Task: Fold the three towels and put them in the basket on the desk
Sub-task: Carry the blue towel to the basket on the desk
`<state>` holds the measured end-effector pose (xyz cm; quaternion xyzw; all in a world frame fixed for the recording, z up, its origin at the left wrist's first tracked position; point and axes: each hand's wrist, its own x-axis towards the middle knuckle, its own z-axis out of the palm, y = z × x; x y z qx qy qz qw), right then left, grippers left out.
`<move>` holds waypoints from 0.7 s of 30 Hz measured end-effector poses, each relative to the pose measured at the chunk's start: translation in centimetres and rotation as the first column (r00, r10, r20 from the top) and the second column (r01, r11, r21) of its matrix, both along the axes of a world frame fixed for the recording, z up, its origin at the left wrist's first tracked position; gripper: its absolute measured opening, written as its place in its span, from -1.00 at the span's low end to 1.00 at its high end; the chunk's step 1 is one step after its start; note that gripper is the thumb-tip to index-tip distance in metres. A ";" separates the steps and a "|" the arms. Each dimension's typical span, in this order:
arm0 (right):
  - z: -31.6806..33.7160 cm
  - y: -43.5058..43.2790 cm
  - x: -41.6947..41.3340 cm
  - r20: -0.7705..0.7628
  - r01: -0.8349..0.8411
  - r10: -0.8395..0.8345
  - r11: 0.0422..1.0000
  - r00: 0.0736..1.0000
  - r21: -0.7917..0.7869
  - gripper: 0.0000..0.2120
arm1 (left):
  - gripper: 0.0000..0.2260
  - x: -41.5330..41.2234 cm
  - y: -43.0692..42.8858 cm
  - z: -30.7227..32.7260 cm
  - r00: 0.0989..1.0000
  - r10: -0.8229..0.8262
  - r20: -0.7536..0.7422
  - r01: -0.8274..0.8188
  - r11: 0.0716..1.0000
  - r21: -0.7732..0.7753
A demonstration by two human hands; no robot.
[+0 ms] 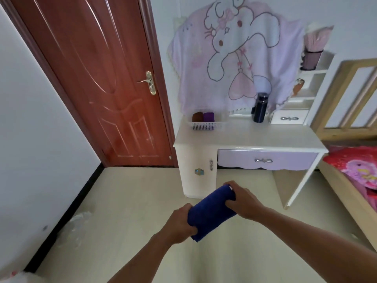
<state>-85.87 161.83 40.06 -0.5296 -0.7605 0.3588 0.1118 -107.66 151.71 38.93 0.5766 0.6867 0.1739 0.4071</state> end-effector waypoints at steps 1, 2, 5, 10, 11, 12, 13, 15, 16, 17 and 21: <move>0.3 0.4 0.0 -0.012 0.024 -0.024 1.000 1.000 -0.007 -0.52 | -0.64 0.0 0.5 0.1 1.000 0.002 0.009 -0.002 1.000 -0.004; 1.0 3.5 -0.9 -0.043 0.072 -0.072 0.997 0.996 -0.007 -0.52 | -0.63 -1.2 4.2 0.5 1.000 -0.015 0.027 0.015 1.000 -0.004; 1.6 8.7 -1.6 -0.084 0.169 -0.170 0.985 0.982 -0.026 -0.55 | -0.61 -2.5 10.8 0.8 0.997 -0.049 0.051 0.050 0.999 -0.019; 0.9 19.1 -1.9 -0.093 0.270 -0.273 0.962 0.958 -0.044 -0.61 | -0.62 -3.0 22.0 0.6 0.992 -0.073 0.105 0.077 0.997 -0.030; 0.8 21.3 -2.1 -0.096 0.279 -0.282 0.959 0.955 -0.042 -0.61 | -0.61 -3.0 24.2 0.5 0.991 -0.073 0.108 0.076 0.997 -0.026; 0.6 23.4 -2.2 -0.097 0.288 -0.291 0.957 0.952 -0.044 -0.61 | -0.60 -3.2 26.5 0.4 0.991 -0.065 0.115 0.068 0.997 -0.029; 0.2 26.3 -2.4 -0.103 0.292 -0.295 0.955 0.950 -0.043 -0.61 | -0.59 -3.3 29.4 0.1 0.991 -0.060 0.119 0.064 0.998 -0.026; 0.0 30.9 -2.6 -0.119 0.295 -0.297 0.955 0.947 -0.034 -0.61 | -0.57 -3.5 33.8 0.0 0.992 -0.043 0.123 0.045 0.999 -0.014; -0.2 34.3 -2.7 -0.129 0.294 -0.297 0.955 0.946 -0.036 -0.61 | -0.58 -3.5 37.0 -0.2 0.991 -0.023 0.130 0.024 1.000 -0.007; -0.1 36.0 -2.9 -0.133 0.291 -0.293 0.956 0.947 -0.030 -0.61 | -0.58 -3.6 38.6 -0.1 0.991 -0.003 0.131 0.003 1.000 0.004; 0.9 45.9 -3.9 -0.129 0.256 -0.257 0.966 0.958 -0.020 -0.61 | -0.59 -3.9 47.5 -0.2 0.986 0.058 0.153 -0.061 0.998 0.014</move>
